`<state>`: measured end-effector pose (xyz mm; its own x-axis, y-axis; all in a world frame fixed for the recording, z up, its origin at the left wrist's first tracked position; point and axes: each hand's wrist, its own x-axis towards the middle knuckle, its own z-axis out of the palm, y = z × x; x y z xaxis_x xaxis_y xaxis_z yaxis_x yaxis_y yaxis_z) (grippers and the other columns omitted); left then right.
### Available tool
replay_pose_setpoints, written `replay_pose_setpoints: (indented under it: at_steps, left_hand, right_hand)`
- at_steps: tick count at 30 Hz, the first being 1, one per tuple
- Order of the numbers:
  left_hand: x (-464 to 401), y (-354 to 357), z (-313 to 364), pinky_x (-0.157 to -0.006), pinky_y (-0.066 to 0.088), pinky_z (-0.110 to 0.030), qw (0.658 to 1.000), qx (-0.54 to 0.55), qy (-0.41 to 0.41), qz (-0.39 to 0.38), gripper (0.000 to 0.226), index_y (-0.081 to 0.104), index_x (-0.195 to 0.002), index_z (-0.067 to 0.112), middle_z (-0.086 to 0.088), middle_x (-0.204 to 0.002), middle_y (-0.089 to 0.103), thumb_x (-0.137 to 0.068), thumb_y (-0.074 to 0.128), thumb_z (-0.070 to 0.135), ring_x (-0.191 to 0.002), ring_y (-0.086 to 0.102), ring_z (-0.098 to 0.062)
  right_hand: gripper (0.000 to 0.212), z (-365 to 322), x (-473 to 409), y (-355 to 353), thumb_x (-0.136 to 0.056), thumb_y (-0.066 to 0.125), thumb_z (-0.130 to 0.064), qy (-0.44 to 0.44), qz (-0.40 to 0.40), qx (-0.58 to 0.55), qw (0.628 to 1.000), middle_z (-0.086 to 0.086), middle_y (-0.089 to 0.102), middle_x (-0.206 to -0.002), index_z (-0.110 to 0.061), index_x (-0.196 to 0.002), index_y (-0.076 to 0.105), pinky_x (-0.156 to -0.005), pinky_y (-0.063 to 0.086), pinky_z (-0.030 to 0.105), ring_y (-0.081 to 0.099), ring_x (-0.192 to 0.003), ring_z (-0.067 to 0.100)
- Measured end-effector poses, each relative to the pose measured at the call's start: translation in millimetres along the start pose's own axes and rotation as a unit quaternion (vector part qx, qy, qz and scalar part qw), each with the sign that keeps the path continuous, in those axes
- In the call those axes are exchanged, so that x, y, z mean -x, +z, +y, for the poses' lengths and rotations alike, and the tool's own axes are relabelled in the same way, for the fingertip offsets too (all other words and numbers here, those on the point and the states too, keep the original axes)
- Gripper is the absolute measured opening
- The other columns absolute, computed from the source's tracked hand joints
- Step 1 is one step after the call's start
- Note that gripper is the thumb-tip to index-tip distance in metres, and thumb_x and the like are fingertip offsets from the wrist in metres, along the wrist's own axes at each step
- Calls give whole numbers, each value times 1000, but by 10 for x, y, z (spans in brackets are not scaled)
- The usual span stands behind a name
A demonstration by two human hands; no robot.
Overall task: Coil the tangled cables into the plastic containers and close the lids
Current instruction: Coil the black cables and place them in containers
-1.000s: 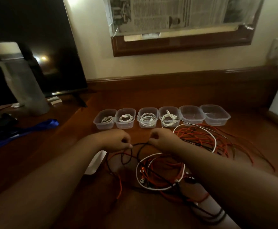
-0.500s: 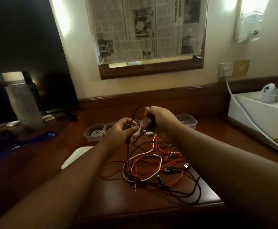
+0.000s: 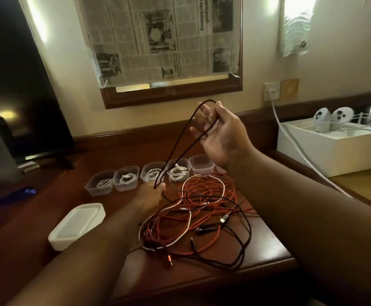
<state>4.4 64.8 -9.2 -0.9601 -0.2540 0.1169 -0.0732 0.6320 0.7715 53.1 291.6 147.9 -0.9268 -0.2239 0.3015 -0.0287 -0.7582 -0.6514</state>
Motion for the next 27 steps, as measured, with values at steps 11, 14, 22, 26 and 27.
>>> replay_pose_setpoints:
  at_steps: [11, 14, 22, 26, 27]
  left_hand:
    - [-571, -267, 227, -74, 43, -37, 961, -174, 53, 209, 28, 61, -102, 20, -13, -101, 68, -103, 41, 40, -93, 62, -36]
    - [-730, -492, 515, -83, 38, -40, 925, -229, 121, 280, 25, 60, -107, 21, -14, -104, 69, -103, 41, 36, -98, 63, -37]
    - [-931, -715, 726, -79, 37, -42, 872, -366, 177, 274, 27, 57, -111, 17, -16, -103, 68, -102, 38, 35, -95, 64, -37]
    - [-926, -652, 450, -76, 50, -40, 947, -276, 35, 158, 24, 55, -91, 17, -16, -99, 67, -100, 41, 35, -90, 63, -37]
    - [-924, -633, 426, -76, 53, -41, 972, -185, 7, 143, 25, 56, -86, 15, -17, -96, 68, -97, 44, 33, -85, 63, -36]
  right_hand:
    - [23, 104, -329, -430, -90, 68, -31, 54, 57, 498, 864, -3, 47, -72, -15, -95, 52, -47, 37, 23, 42, -53, 7]
    - [44, 242, -413, -530, -82, 77, -34, 31, -13, 707, 707, -5, 54, -92, -17, -112, 50, -58, 45, 23, 53, -75, 9]
    - [28, 452, -595, -455, -96, 58, -37, -39, -59, 714, 697, 0, 58, -75, -10, -90, 62, -65, 49, 37, 57, -69, 17]
    - [35, 495, -657, -406, -99, 53, -31, -65, -7, 606, 792, 2, 49, -65, 2, -90, 62, -57, 40, 35, 45, -58, 15]
    - [35, 535, -660, -404, -100, 52, -32, -36, -16, 611, 791, 2, 50, -67, 1, -93, 62, -56, 38, 32, 45, -57, 14]
